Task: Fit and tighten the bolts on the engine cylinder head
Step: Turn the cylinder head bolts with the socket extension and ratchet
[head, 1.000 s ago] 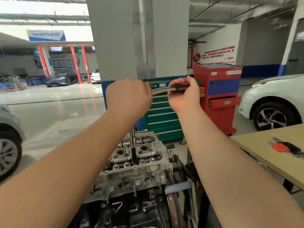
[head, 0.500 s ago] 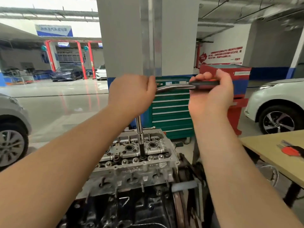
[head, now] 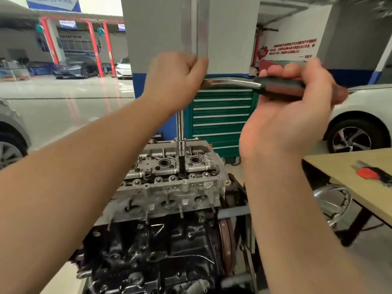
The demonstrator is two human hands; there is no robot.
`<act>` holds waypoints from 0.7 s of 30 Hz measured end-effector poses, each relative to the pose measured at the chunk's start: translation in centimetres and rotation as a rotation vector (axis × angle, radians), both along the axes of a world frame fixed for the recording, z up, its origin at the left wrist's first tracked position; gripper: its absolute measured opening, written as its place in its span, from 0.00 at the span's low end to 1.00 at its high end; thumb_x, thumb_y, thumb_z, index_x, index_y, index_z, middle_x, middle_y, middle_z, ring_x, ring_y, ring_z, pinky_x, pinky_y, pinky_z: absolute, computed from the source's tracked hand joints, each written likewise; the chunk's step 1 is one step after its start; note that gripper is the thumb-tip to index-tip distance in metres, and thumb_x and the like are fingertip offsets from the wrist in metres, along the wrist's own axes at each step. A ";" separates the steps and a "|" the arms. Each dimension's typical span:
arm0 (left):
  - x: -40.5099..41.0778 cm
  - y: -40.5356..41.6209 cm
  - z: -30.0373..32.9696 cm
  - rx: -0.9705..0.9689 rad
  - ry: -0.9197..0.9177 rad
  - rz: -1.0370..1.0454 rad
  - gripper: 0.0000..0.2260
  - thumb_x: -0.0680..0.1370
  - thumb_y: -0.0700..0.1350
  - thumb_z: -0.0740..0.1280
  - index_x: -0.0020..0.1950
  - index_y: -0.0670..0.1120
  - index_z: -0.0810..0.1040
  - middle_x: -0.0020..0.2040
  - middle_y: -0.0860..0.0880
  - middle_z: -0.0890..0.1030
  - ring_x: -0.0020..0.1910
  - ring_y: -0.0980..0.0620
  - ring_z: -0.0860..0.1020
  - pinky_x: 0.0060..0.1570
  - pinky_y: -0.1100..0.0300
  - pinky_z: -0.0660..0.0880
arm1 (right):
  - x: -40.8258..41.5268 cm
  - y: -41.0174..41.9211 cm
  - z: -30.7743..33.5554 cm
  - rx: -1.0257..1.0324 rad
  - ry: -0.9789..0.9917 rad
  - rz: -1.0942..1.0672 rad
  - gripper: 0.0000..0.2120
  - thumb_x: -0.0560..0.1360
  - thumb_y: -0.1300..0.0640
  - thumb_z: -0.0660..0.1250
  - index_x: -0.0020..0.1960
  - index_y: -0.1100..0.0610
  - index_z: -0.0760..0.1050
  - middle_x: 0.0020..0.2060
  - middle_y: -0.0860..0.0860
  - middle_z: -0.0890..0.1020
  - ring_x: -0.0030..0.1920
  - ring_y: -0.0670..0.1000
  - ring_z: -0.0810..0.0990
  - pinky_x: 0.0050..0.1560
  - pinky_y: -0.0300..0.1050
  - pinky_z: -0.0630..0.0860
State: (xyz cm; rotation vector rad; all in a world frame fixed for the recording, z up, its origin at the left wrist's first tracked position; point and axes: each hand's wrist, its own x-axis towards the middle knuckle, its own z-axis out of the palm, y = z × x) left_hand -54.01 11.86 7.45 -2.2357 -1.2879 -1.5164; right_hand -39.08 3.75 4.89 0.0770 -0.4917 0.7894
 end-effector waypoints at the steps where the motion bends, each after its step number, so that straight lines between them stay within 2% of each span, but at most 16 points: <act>1: -0.2 -0.4 0.0 0.032 0.063 0.156 0.24 0.83 0.54 0.56 0.33 0.43 0.77 0.29 0.42 0.76 0.30 0.42 0.74 0.35 0.49 0.70 | 1.0 1.8 0.9 -0.051 0.030 0.124 0.04 0.80 0.65 0.64 0.50 0.60 0.69 0.34 0.55 0.74 0.35 0.56 0.76 0.46 0.53 0.77; 3: 0.4 -1.2 0.0 0.104 0.214 0.445 0.23 0.83 0.52 0.55 0.29 0.45 0.66 0.27 0.45 0.66 0.26 0.47 0.63 0.29 0.54 0.56 | 2.1 5.0 2.2 -0.212 0.037 0.268 0.08 0.82 0.62 0.62 0.44 0.57 0.69 0.34 0.52 0.72 0.33 0.53 0.73 0.45 0.50 0.73; 4: 1.0 -1.3 0.0 0.130 0.252 0.510 0.22 0.83 0.50 0.56 0.29 0.46 0.63 0.27 0.46 0.64 0.26 0.48 0.60 0.29 0.56 0.52 | 2.2 6.0 2.6 -0.265 0.029 0.294 0.10 0.82 0.62 0.62 0.42 0.56 0.68 0.33 0.52 0.72 0.33 0.52 0.71 0.44 0.49 0.73; 6: 1.9 -0.8 0.3 0.100 0.261 0.558 0.22 0.83 0.49 0.56 0.30 0.45 0.63 0.28 0.46 0.64 0.26 0.47 0.60 0.29 0.56 0.51 | 2.1 6.6 2.7 -0.323 0.036 0.281 0.11 0.82 0.62 0.60 0.41 0.57 0.68 0.33 0.52 0.71 0.33 0.52 0.71 0.42 0.48 0.72; 7: 1.8 0.1 0.4 0.065 0.230 0.532 0.22 0.84 0.50 0.55 0.30 0.44 0.66 0.28 0.45 0.67 0.27 0.46 0.63 0.29 0.55 0.54 | 2.1 6.4 2.7 -0.319 0.013 0.250 0.09 0.82 0.63 0.61 0.43 0.58 0.69 0.34 0.53 0.72 0.34 0.53 0.72 0.42 0.48 0.73; 8: 1.3 0.9 0.6 0.023 0.189 0.431 0.23 0.84 0.51 0.56 0.31 0.43 0.71 0.29 0.43 0.71 0.28 0.43 0.68 0.29 0.53 0.60 | 2.1 5.6 2.6 -0.275 -0.004 0.230 0.04 0.81 0.64 0.62 0.47 0.60 0.71 0.36 0.56 0.73 0.36 0.55 0.74 0.44 0.50 0.75; 9: 0.8 1.5 0.6 -0.028 0.116 0.254 0.23 0.84 0.51 0.57 0.33 0.42 0.76 0.30 0.42 0.76 0.31 0.40 0.74 0.31 0.51 0.68 | 1.9 4.3 2.3 -0.219 -0.017 0.180 0.04 0.79 0.65 0.64 0.53 0.60 0.71 0.38 0.58 0.74 0.38 0.57 0.76 0.46 0.52 0.78; 10: 0.3 1.7 0.5 -0.087 0.012 0.053 0.23 0.84 0.51 0.59 0.35 0.40 0.80 0.31 0.43 0.80 0.32 0.41 0.78 0.34 0.51 0.74 | 1.5 3.0 1.4 -0.166 -0.050 0.122 0.09 0.78 0.66 0.66 0.56 0.60 0.70 0.40 0.59 0.76 0.40 0.58 0.79 0.49 0.55 0.80; 12: 0.1 1.1 0.1 -0.146 -0.117 -0.234 0.21 0.84 0.48 0.62 0.38 0.36 0.82 0.27 0.49 0.80 0.29 0.51 0.79 0.32 0.60 0.75 | 0.5 -0.1 -0.4 -0.113 -0.100 -0.004 0.12 0.75 0.71 0.69 0.54 0.62 0.70 0.42 0.62 0.81 0.44 0.58 0.85 0.52 0.57 0.83; 14: 0.6 0.7 -0.1 -0.122 -0.090 -0.252 0.22 0.84 0.48 0.62 0.37 0.36 0.82 0.27 0.48 0.80 0.28 0.52 0.78 0.32 0.62 0.72 | 0.3 -0.8 -1.3 -0.139 -0.042 -0.068 0.12 0.73 0.74 0.68 0.50 0.63 0.70 0.40 0.61 0.83 0.45 0.58 0.86 0.51 0.55 0.83; 17: 0.2 0.2 0.1 -0.021 0.016 0.033 0.24 0.84 0.52 0.59 0.32 0.43 0.78 0.29 0.44 0.78 0.29 0.45 0.76 0.31 0.53 0.69 | 1.6 1.5 0.0 -0.035 -0.019 0.082 0.06 0.77 0.68 0.65 0.45 0.61 0.69 0.35 0.56 0.76 0.38 0.57 0.79 0.47 0.54 0.79; 19: 0.3 -0.7 0.0 0.033 0.148 0.348 0.24 0.83 0.53 0.55 0.29 0.46 0.69 0.26 0.47 0.69 0.26 0.48 0.66 0.28 0.55 0.57 | 2.3 4.6 1.3 -0.157 0.000 0.227 0.08 0.80 0.65 0.63 0.42 0.58 0.70 0.34 0.53 0.73 0.34 0.55 0.75 0.42 0.50 0.77; 21: 1.5 -1.3 0.1 0.085 0.237 0.509 0.22 0.83 0.51 0.55 0.30 0.47 0.64 0.28 0.47 0.64 0.26 0.49 0.61 0.29 0.56 0.52 | 2.4 7.1 2.1 -0.275 0.004 0.308 0.11 0.81 0.63 0.61 0.40 0.57 0.69 0.32 0.52 0.73 0.31 0.53 0.74 0.37 0.47 0.75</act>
